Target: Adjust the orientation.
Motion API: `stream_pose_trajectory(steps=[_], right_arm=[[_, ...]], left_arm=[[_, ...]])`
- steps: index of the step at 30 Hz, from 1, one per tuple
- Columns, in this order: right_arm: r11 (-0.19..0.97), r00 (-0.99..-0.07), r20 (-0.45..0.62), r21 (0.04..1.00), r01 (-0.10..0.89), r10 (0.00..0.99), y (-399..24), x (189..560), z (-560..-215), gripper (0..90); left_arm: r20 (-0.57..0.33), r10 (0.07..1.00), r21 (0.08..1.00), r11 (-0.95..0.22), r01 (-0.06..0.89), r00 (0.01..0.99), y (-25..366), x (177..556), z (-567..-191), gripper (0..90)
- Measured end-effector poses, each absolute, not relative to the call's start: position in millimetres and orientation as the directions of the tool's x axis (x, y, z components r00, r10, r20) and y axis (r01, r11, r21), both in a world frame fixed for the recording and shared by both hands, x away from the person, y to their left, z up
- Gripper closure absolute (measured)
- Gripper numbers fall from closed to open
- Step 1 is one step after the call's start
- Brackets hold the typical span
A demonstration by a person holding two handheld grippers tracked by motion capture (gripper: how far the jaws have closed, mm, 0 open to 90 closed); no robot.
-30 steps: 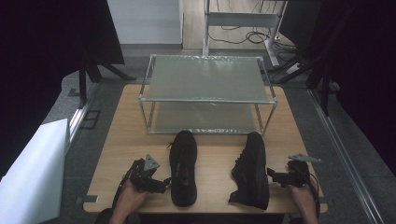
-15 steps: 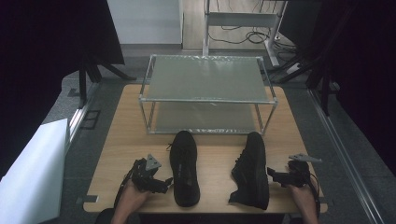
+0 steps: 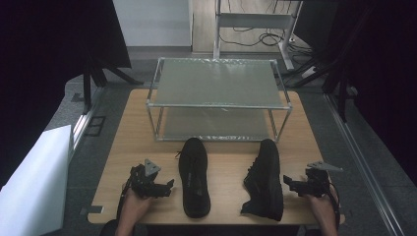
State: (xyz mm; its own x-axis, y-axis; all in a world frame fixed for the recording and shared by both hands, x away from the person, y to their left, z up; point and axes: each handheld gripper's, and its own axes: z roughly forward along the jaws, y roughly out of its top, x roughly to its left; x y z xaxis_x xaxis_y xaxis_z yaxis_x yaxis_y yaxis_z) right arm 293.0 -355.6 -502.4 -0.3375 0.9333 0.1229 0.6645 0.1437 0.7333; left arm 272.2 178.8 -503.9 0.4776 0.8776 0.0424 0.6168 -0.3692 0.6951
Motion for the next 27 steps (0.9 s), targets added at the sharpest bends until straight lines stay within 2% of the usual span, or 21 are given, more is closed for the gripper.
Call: stream_pose_trajectory(steps=[9,27], right_arm=[[0.146,-0.346,0.117,0.749,0.647,0.931,-355.9,290.0,-491.4,0.7],[0.197,-0.411,0.099,0.762,0.617,0.906,-342.4,278.2,-444.7,0.2]], left_arm=[[0.043,0.890,0.706,-0.348,0.617,0.453,181.7,272.7,-503.5,0.0],[0.062,0.887,0.690,-0.369,0.623,0.457,179.7,274.2,-506.6,0.0]])
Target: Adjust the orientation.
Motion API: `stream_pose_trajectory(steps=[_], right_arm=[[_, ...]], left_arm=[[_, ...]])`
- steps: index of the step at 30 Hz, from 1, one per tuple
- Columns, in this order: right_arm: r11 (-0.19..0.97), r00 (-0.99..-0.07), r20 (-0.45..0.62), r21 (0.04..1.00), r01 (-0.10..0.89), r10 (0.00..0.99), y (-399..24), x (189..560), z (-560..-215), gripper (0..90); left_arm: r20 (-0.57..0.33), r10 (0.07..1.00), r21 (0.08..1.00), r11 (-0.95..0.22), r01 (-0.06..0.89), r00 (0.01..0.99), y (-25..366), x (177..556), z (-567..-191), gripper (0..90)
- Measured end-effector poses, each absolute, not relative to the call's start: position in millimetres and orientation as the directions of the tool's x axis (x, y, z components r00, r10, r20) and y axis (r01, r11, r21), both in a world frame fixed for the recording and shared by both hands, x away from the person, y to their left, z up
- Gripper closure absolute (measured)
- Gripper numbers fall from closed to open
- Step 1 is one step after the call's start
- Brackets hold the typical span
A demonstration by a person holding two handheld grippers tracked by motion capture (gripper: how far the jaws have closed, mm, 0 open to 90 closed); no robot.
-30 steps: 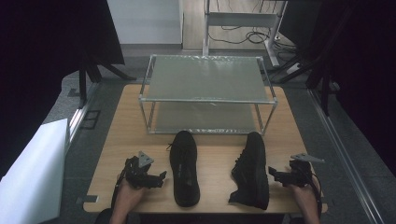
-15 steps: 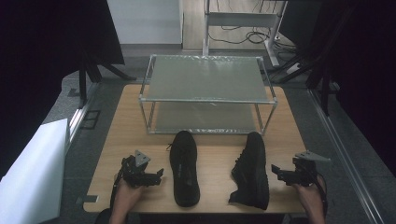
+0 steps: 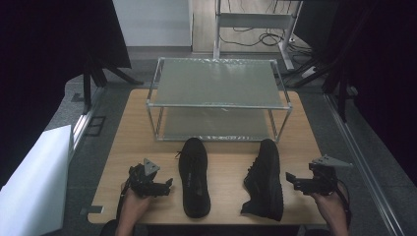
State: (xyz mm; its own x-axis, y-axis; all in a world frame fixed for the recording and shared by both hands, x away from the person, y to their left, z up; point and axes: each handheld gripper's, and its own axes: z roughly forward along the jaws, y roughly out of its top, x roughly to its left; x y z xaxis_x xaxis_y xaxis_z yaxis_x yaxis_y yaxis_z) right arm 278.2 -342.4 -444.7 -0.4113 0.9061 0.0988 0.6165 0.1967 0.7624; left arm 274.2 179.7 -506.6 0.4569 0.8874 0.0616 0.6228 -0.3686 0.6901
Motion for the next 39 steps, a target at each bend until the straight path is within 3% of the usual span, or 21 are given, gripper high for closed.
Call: stream_pose_trajectory(steps=[16,32,39], right_arm=[[0.255,-0.450,0.051,0.764,0.593,0.892,-309.0,286.6,-444.5,0.0],[0.168,-0.349,0.070,0.777,0.606,0.934,-348.3,272.1,-442.8,1.9],[0.116,-0.293,0.089,0.782,0.613,0.952,-366.9,263.0,-447.7,7.7]], left_arm=[[0.056,0.895,0.688,-0.355,0.633,0.442,182.1,274.4,-506.5,0.0],[0.055,0.891,0.678,-0.364,0.638,0.450,182.3,274.1,-507.8,0.0],[0.052,0.892,0.673,-0.364,0.644,0.450,182.2,273.9,-508.4,0.0]])
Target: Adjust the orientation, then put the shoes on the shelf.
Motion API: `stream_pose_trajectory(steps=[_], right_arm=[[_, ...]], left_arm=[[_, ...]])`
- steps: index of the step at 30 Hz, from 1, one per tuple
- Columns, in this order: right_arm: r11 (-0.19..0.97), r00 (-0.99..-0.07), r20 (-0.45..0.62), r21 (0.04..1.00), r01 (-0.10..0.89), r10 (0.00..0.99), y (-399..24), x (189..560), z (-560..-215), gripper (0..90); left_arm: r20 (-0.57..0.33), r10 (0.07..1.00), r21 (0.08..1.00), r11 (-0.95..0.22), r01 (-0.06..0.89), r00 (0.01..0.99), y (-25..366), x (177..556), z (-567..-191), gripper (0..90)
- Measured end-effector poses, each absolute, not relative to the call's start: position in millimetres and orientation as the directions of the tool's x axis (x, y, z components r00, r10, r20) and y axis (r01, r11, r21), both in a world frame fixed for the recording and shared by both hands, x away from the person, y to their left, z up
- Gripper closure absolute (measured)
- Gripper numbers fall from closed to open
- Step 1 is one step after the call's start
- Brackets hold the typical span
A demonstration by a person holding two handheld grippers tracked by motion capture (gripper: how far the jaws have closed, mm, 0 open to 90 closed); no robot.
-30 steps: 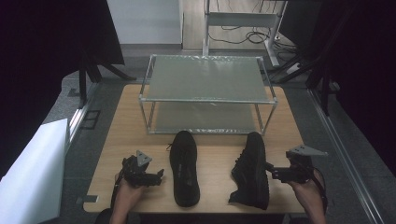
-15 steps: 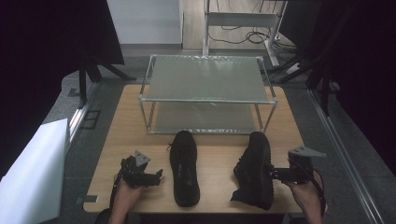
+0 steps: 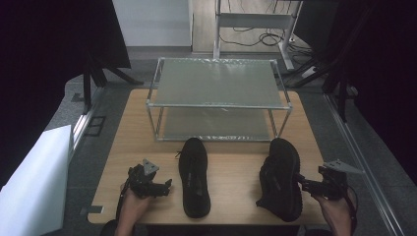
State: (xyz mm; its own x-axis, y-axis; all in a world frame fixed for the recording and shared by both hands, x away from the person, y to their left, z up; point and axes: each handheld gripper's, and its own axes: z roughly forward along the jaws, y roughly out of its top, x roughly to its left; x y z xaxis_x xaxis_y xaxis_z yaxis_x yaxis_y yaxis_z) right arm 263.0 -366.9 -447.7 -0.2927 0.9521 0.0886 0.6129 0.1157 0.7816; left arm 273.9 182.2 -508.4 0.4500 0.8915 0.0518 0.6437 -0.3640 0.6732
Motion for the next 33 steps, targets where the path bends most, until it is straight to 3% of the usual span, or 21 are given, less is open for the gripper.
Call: stream_pose_trajectory(steps=[10,14,29,33], right_arm=[[0.043,-0.196,0.121,0.738,0.673,0.973,-401.3,261.7,-468.4,13.6],[0.001,-0.186,0.175,0.727,0.686,0.967,-411.3,264.1,-474.6,12.9],[0.028,-0.172,0.121,0.735,0.678,0.978,-421.9,271.4,-486.8,10.5],[0.003,-0.188,0.167,0.741,0.672,0.968,-419.9,266.6,-478.2,10.5]], left_arm=[[0.050,0.890,0.670,-0.366,0.646,0.453,180.9,274.8,-509.8,0.0],[0.048,0.893,0.668,-0.362,0.650,0.448,181.1,274.9,-509.5,0.0],[0.039,0.901,0.656,-0.349,0.670,0.431,178.9,280.7,-510.1,0.0],[-0.018,0.913,0.669,-0.291,0.684,0.407,179.2,276.8,-501.1,1.3]])
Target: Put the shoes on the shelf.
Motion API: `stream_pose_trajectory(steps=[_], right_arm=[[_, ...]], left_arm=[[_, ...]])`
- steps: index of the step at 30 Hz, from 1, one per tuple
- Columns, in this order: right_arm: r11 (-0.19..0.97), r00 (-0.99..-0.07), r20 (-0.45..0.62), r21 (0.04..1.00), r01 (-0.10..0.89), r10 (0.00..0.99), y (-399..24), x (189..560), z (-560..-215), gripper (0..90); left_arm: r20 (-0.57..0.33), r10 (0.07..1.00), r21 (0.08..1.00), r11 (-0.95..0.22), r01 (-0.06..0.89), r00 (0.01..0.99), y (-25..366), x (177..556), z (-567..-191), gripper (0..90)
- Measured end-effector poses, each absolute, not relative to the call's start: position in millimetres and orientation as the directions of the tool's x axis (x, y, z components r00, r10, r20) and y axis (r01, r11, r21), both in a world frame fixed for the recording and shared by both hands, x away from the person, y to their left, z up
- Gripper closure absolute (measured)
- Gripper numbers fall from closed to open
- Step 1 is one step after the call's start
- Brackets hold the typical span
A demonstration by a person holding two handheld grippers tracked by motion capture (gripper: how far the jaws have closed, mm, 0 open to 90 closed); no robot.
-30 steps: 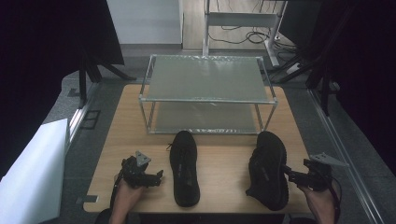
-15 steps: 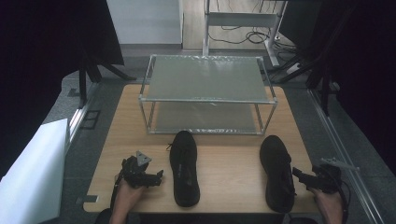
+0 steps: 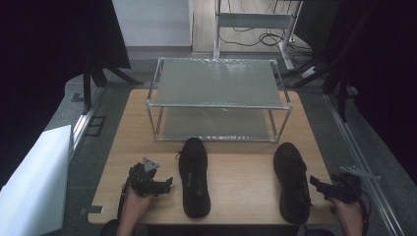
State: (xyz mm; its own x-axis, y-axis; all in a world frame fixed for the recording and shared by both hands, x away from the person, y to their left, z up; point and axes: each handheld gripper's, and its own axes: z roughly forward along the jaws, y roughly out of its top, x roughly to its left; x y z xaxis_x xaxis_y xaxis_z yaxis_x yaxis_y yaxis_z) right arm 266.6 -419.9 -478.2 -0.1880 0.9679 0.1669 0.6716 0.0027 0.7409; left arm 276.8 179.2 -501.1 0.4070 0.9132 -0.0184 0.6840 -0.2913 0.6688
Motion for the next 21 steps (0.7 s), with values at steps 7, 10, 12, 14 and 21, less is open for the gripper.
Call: stream_pose_trajectory(steps=[7,10,12,14,21], right_arm=[[-0.028,-0.224,0.234,0.747,0.664,0.946,-415.5,259.8,-468.3,9.9],[-0.034,-0.250,0.257,0.758,0.651,0.934,-410.8,256.0,-462.4,9.8],[-0.030,-0.269,0.267,0.760,0.650,0.925,-406.6,253.6,-459.2,9.3],[-0.025,-0.290,0.277,0.762,0.647,0.916,-402.0,252.0,-457.6,9.0],[-0.011,-0.332,0.298,0.759,0.651,0.895,-386.9,253.8,-461.7,9.3]], left_arm=[[-0.088,0.912,0.713,-0.223,0.665,0.401,172.2,269.6,-483.4,3.0],[-0.114,0.906,0.733,-0.200,0.650,0.408,165.8,266.7,-475.5,3.1],[-0.109,0.902,0.742,-0.205,0.638,0.417,160.0,264.5,-470.5,3.0],[-0.099,0.901,0.750,-0.211,0.627,0.422,154.4,262.1,-465.6,2.7],[-0.136,0.888,0.762,-0.190,0.619,0.440,134.1,261.2,-459.7,2.2]])
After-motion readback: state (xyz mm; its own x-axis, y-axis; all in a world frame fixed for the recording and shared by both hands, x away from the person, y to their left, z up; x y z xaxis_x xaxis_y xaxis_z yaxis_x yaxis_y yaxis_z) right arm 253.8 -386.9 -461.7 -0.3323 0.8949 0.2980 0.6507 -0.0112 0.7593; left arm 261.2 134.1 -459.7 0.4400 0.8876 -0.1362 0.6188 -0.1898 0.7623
